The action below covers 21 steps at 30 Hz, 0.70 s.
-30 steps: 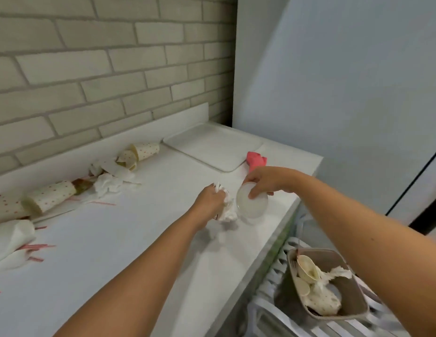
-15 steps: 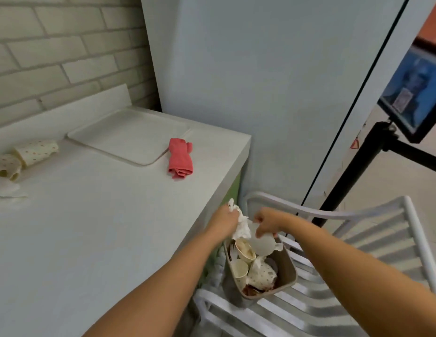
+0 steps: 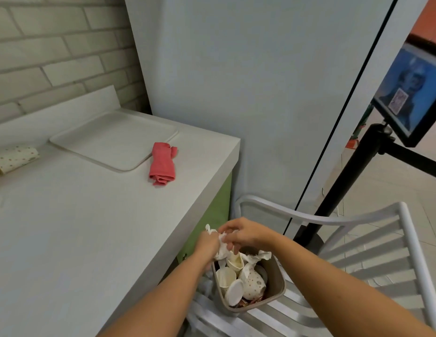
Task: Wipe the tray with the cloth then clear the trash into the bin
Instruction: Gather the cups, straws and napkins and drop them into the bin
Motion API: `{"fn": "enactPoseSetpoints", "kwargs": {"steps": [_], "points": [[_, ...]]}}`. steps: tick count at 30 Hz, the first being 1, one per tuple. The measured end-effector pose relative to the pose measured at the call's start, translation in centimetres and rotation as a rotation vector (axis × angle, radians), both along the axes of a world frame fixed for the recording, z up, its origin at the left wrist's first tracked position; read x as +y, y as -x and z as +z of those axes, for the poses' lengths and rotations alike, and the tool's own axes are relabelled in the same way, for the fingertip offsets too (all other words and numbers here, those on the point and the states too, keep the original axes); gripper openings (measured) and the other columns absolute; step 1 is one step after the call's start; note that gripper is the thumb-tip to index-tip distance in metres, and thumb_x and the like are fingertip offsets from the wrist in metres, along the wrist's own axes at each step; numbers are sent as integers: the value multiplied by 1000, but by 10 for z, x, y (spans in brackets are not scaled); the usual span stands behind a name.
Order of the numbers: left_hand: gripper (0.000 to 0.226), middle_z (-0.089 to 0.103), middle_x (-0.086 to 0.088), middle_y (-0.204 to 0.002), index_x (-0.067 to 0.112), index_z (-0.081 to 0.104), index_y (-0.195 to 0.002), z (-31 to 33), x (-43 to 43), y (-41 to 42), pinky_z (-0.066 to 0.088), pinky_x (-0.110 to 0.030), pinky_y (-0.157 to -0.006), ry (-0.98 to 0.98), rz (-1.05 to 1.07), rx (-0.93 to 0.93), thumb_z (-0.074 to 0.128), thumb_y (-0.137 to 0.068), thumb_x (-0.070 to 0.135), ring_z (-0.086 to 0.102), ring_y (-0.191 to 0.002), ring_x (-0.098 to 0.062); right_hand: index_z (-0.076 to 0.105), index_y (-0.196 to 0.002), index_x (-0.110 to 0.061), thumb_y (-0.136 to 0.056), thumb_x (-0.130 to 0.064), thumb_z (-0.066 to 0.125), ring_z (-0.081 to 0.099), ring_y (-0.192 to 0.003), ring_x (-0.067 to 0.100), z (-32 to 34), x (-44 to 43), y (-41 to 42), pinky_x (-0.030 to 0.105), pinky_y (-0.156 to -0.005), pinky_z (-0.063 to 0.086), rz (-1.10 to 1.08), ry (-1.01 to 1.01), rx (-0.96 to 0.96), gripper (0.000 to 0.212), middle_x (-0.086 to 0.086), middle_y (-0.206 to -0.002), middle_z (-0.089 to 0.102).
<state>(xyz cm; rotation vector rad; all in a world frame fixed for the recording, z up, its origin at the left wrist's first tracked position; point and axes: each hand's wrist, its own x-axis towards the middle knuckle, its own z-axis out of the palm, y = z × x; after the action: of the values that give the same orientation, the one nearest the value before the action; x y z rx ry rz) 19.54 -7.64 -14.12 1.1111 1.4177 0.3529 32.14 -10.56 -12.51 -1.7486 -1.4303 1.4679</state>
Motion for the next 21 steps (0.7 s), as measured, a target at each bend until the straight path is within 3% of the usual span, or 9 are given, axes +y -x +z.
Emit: {"fn": "enactPoseSetpoints", "kwargs": {"steps": [2, 5, 10, 12, 14, 15, 17, 21], "points": [[26, 62, -14, -77, 4, 58, -101, 5, -1, -2, 49, -27, -53, 106, 43, -108, 33, -96, 11, 60, -62, -25, 56, -121, 3, -90, -6, 59, 59, -52, 4, -2, 0, 4, 14, -52, 51, 31, -21, -22, 32, 11, -79, 62], [33, 63, -12, -76, 8, 59, -93, 13, -5, -8, 51, -31, -57, 206, 18, -205, 31, -99, 25, 58, -58, -22, 61, -111, -3, -87, -11, 63, 61, -54, 7, -8, 0, 3, 19, -56, 54, 55, -35, -32, 26, 16, -93, 65], [64, 64, -17, -111, 8, 49, -124, 14, -5, -17, 55, -36, -64, 266, 2, -282, 26, -94, 59, 63, -66, -23, 61, -105, 6, -84, -10, 64, 65, -71, 26, -15, 0, -3, 24, -57, 56, 36, -39, -18, 26, 22, -97, 66], [68, 65, -14, -108, 9, 46, -129, 12, -9, -21, 53, -41, -80, 265, -32, -274, 23, -93, 62, 65, -77, -25, 61, -105, 6, -83, -9, 62, 65, -74, 27, -20, 0, -5, 26, -57, 57, 28, -47, -105, 26, 19, -98, 64], [74, 55, -16, -130, 9, 40, -138, 12, -14, -24, 40, -47, -105, 253, -100, -216, 19, -93, 63, 59, -112, -30, 62, -106, 0, -84, -11, 61, 66, -81, 27, -26, -1, -7, 29, -60, 57, 38, -52, -224, 25, 11, -98, 62], [75, 42, -16, -144, 9, 34, -143, 15, -16, -25, 30, -46, -112, 241, -130, -163, 18, -93, 63, 47, -129, -29, 63, -107, -3, -84, -14, 62, 66, -87, 28, -32, -3, -9, 31, -64, 56, 58, -53, -290, 26, 8, -98, 62], [74, 22, -14, -155, 10, 20, -148, 16, -17, -26, 17, -44, -118, 196, -140, -105, 18, -94, 61, 25, -142, -27, 63, -112, -11, -84, -16, 62, 62, -99, 28, -41, -9, -13, 32, -76, 49, 160, -61, -475, 29, 4, -103, 63], [65, 31, -14, -151, 12, 22, -148, 26, -19, -21, 23, -39, -113, 126, -134, -91, 17, -98, 53, 32, -138, -26, 54, -129, -18, -83, -18, 66, 53, -118, 22, -68, -24, -21, 26, -93, 41, 286, 59, -717, 48, 5, -129, 56]]}}
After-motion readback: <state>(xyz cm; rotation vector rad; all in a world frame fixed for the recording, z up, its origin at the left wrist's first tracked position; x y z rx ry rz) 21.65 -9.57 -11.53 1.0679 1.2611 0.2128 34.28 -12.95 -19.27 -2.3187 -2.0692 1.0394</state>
